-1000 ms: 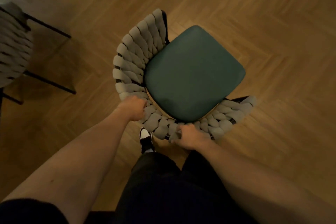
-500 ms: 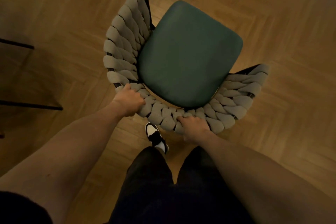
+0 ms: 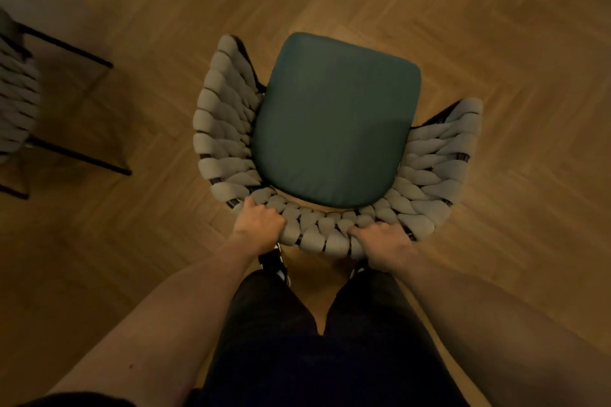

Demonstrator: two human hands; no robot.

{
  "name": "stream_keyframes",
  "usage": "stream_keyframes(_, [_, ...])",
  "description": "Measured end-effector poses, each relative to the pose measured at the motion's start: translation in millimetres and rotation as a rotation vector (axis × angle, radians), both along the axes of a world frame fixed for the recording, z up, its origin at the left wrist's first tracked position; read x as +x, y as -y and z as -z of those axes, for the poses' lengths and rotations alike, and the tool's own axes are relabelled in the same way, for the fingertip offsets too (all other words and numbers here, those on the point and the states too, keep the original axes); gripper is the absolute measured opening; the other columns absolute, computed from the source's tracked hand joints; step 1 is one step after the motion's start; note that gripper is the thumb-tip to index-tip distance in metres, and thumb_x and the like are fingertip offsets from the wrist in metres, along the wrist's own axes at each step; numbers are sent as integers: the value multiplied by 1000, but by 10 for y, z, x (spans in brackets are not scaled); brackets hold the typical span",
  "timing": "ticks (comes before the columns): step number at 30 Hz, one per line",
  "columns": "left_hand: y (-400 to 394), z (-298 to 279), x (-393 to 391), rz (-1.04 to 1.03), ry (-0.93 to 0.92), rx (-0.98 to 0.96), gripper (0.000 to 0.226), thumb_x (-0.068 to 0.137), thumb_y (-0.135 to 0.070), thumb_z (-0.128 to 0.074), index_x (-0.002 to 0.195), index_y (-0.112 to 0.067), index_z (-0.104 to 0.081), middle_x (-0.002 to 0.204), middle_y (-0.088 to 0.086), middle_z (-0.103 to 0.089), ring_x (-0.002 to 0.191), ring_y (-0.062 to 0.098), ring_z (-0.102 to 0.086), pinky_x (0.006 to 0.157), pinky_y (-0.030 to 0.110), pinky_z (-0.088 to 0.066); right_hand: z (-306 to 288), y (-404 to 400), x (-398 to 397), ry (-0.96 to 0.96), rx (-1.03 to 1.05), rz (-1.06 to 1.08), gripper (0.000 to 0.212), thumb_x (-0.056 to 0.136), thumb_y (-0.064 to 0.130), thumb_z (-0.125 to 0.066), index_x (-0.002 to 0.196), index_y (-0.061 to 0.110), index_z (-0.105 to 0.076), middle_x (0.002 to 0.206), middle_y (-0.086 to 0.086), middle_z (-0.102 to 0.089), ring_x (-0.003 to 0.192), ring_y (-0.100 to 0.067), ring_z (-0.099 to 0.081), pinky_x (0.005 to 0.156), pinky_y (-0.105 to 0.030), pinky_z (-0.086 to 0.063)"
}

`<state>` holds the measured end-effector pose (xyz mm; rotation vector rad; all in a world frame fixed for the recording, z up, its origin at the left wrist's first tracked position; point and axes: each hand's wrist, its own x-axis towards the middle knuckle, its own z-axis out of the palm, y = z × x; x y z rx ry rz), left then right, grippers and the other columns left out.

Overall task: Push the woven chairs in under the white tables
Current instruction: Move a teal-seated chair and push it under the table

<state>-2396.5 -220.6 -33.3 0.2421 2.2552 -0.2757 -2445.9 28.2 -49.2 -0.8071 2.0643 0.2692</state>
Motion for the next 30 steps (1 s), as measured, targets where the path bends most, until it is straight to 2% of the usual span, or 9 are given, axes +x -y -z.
stream_keyframes(7, [-555,-30,25,-345,5,25,23,95,-29,-53,115,-32,-62,113,-4,-67,108,23,-62,98,47,-33,-63,-221,-812,-68,1,-358,46,94,21,-57,138,33,-48,129,-2,-62,117,-27,-61,83,-40,-49])
stream_keyframes(12, [-849,-25,-142,-572,-31,62,21,92,-29,-54,111,-29,-64,110,-3,-66,106,23,-62,95,47,-35,-145,-100,-1502,-104,36,-620,55,93,14,-59,142,32,-43,129,-2,-61,120,-26,-58,84,-43,-48])
stream_keyframes(15, [-952,21,-297,-690,-36,82,20,93,-32,-54,111,-30,-65,111,-4,-65,108,22,-60,95,47,-36,-120,54,-1880,-118,53,-744,57,94,12,-58,144,33,-40,133,-2,-59,123,-26,-55,88,-46,-47])
stream_keyframes(19, [-1024,90,-555,-859,-8,118,22,89,-25,-56,107,-30,-67,109,-3,-67,108,22,-61,102,51,-34,-83,327,-2338,-144,71,-917,62,93,14,-59,146,35,-37,136,1,-56,127,-25,-51,92,-48,-47])
stream_keyframes(24, [-1062,96,-873,-1040,-30,148,21,87,-25,-59,107,-27,-66,107,-2,-67,107,23,-61,104,51,-35,-97,752,-2836,-148,93,-1094,60,96,22,-58,149,34,-34,142,2,-51,133,-26,-44,101,-57,-40])
stream_keyframes(30, [-1012,52,-1441,-1305,18,176,24,89,-25,-62,113,-24,-65,112,1,-67,108,24,-61,96,47,-40,-11,1406,-3448,-146,79,-1312,59,92,24,-64,143,34,-37,138,0,-53,132,-28,-44,102,-62,-32])
